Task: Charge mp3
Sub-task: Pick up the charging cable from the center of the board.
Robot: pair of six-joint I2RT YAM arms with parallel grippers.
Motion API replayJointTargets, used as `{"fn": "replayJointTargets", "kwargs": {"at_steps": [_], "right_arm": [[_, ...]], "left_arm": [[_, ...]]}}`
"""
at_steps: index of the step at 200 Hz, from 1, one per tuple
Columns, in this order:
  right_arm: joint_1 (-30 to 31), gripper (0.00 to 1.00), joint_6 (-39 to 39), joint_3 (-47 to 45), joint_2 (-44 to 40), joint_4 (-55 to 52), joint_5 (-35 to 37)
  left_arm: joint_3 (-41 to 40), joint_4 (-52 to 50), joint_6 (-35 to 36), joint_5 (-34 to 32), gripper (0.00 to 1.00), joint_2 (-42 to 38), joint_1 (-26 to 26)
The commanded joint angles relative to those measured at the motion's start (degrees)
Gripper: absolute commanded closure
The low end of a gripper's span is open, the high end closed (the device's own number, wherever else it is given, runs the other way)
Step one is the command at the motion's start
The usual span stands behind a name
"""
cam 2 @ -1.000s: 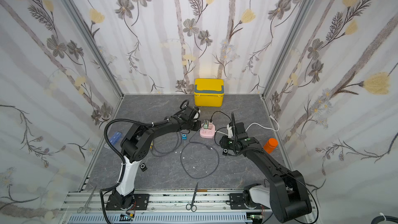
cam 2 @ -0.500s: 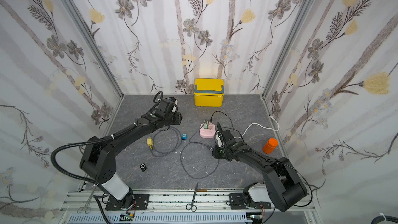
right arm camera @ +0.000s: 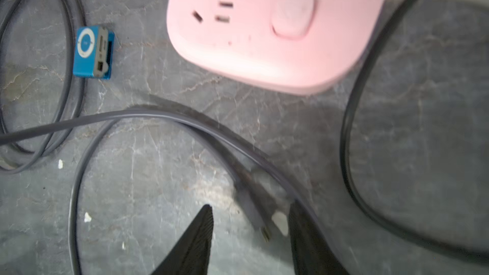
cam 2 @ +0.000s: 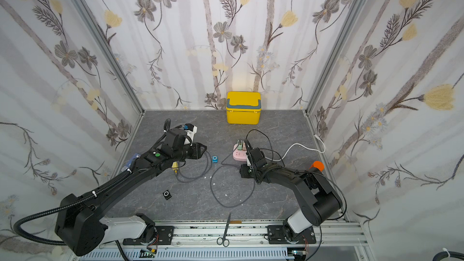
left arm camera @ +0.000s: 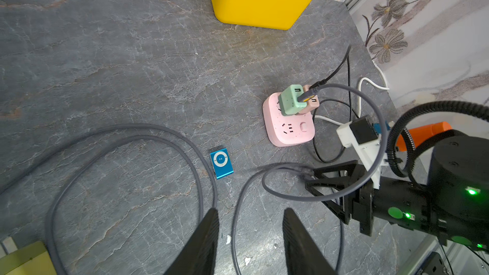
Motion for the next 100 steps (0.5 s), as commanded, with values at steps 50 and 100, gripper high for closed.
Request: {"fn": "replayJointTargets", "kwargs": {"at_steps": [50,100], "right_arm": [[4.73,0.62,-2.04,1.92,6.66,-4.91,3.96],[10.15,0.63,-2.61,0.99,4.88,-9.99,8.11]], "left_arm": [[-2.11,1.74,-1.23,0.96,0.57,-3.66,0.11],[-5.3,1.91,-2.08,0.89,0.56,-8.69,0.1]]}}
